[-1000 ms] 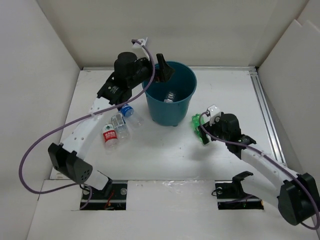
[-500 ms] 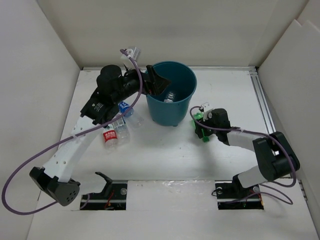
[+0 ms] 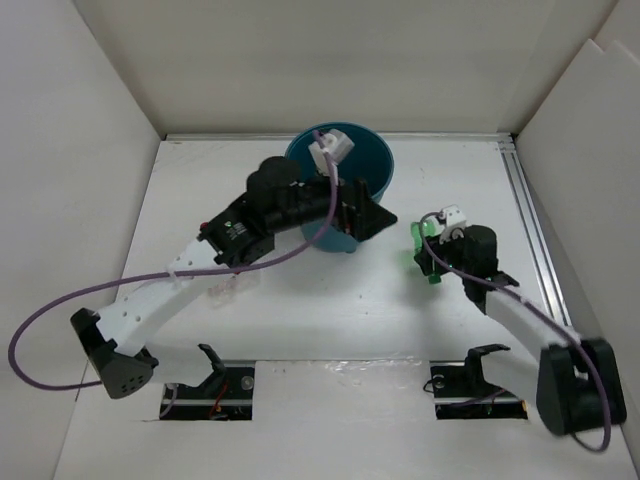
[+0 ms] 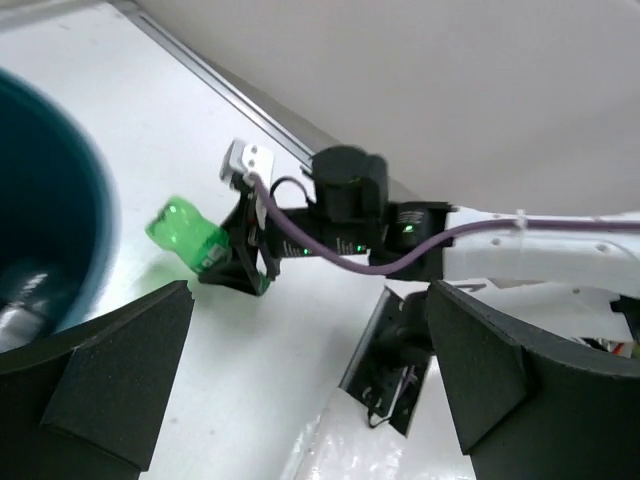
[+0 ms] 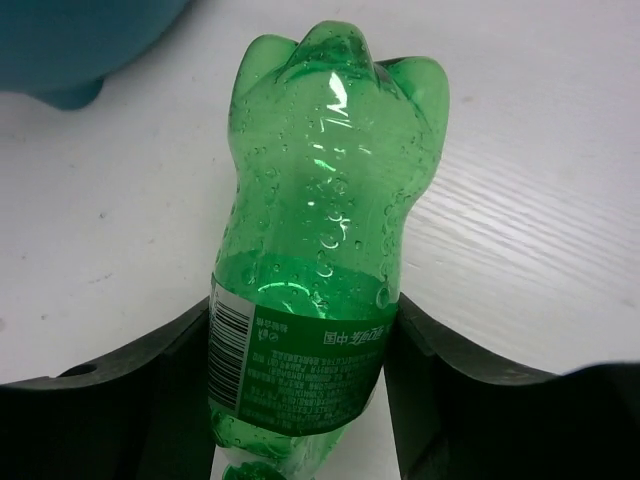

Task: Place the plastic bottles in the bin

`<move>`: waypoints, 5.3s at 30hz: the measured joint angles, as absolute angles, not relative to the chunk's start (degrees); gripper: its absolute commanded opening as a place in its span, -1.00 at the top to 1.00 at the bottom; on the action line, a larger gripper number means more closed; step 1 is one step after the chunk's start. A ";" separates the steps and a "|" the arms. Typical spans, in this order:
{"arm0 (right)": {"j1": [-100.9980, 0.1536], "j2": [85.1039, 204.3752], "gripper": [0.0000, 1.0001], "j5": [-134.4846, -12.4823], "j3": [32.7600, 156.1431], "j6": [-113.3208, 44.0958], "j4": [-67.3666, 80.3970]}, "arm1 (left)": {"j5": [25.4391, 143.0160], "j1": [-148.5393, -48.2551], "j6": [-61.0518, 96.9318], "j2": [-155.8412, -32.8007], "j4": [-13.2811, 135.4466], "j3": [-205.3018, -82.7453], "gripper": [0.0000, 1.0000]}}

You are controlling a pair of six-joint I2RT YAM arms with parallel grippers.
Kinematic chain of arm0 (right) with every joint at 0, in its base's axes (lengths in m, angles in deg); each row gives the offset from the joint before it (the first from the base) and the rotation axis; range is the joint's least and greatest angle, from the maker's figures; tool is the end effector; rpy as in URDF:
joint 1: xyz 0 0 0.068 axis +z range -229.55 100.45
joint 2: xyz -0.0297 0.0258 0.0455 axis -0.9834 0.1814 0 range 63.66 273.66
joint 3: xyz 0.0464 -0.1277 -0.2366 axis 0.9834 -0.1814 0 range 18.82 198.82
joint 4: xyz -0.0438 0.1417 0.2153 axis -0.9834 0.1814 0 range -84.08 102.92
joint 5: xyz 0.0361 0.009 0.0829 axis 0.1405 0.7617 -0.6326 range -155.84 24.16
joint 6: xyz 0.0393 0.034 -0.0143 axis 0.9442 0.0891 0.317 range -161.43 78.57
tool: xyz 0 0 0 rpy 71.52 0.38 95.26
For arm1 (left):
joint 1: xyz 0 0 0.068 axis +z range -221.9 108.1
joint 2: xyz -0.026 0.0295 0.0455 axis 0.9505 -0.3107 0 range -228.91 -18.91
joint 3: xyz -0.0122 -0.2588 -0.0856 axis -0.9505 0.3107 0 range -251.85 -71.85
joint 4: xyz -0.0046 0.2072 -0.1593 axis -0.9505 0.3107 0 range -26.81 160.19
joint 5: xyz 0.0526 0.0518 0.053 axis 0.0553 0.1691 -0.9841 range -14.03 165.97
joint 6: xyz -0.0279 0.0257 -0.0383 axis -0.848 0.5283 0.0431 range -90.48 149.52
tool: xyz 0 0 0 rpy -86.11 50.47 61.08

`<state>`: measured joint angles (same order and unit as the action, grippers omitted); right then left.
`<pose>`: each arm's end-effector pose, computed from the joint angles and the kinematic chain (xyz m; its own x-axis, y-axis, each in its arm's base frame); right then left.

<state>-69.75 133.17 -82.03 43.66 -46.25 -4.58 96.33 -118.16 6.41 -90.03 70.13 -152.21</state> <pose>0.2284 0.0495 0.1706 -0.5186 -0.1714 -0.8376 -0.4359 0.8958 0.0865 0.1803 -0.2065 0.4662 -0.3347 -0.1825 -0.9245 0.8550 0.3537 -0.3793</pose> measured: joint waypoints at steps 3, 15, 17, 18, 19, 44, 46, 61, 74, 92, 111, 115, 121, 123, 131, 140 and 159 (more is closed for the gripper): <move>-71.43 116.85 1.00 -80.13 43.33 -45.68 3.20 | 92.79 -125.72 6.97 -93.81 70.21 -154.29 -1.00; -73.90 87.80 1.00 -84.78 60.97 -48.83 20.53 | 88.35 -130.99 7.41 -106.00 67.15 -160.28 -1.00; -73.90 87.91 1.00 -87.89 61.10 -49.22 21.23 | 89.48 -131.03 7.41 -106.24 65.45 -160.45 -1.00; -73.90 88.02 1.00 -89.37 61.08 -49.22 21.56 | 89.83 -131.03 7.41 -106.24 64.75 -160.65 -1.00; -73.90 88.11 1.00 -90.64 61.08 -49.20 21.76 | 90.36 -131.05 7.43 -106.24 64.14 -161.02 -1.00; -74.05 87.34 0.24 -105.39 61.23 -44.41 9.01 | 99.76 -131.29 6.47 -112.01 60.09 -169.68 1.00; -74.03 87.58 -0.99 -105.28 61.27 -44.17 8.05 | 100.33 -130.83 6.25 -112.25 60.14 -170.53 1.00; -74.03 93.61 -1.00 -97.28 59.57 -52.15 12.75 | 88.61 -105.72 5.53 -114.44 64.81 -178.61 0.05; -74.03 97.96 -1.00 -97.02 59.13 -57.52 14.43 | 82.43 -100.32 5.44 -113.15 69.49 -177.19 -1.00; -74.03 100.26 -1.00 -90.09 67.35 -64.10 22.10 | 75.34 -62.27 -7.74 -98.31 82.61 -136.54 -1.00; -71.30 97.61 -1.00 -94.38 67.22 -61.52 20.49 | 78.67 -63.43 -9.07 -91.64 84.35 -121.74 -1.00; -71.21 96.63 -1.00 -94.38 66.52 -61.39 20.53 | 79.56 -63.43 -7.47 -93.81 84.57 -121.07 -0.93; -71.21 95.56 -1.00 -94.40 65.76 -61.31 20.53 | 79.71 -63.43 -5.33 -96.52 85.12 -121.04 -0.80; -71.21 95.54 -1.00 -94.40 65.56 -61.04 20.47 | 79.54 -63.43 -5.00 -96.56 85.36 -121.04 -0.80; -71.21 95.34 -1.00 -94.77 64.73 -60.43 20.42 | 79.06 -63.43 -4.39 -99.69 85.51 -121.04 -0.80; -71.21 94.03 -1.00 -94.77 64.73 -59.67 20.53 | 78.43 -62.58 -4.17 -105.57 85.93 -121.04 -0.48; -69.66 96.21 -1.00 -113.65 67.90 -60.76 17.69 | 80.44 -56.02 -3.45 -97.98 84.84 -121.79 1.00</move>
<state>-69.66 96.21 -113.65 67.90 -60.76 17.69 80.44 -56.02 -3.45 -97.98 84.84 -121.79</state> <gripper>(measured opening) 0.999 0.368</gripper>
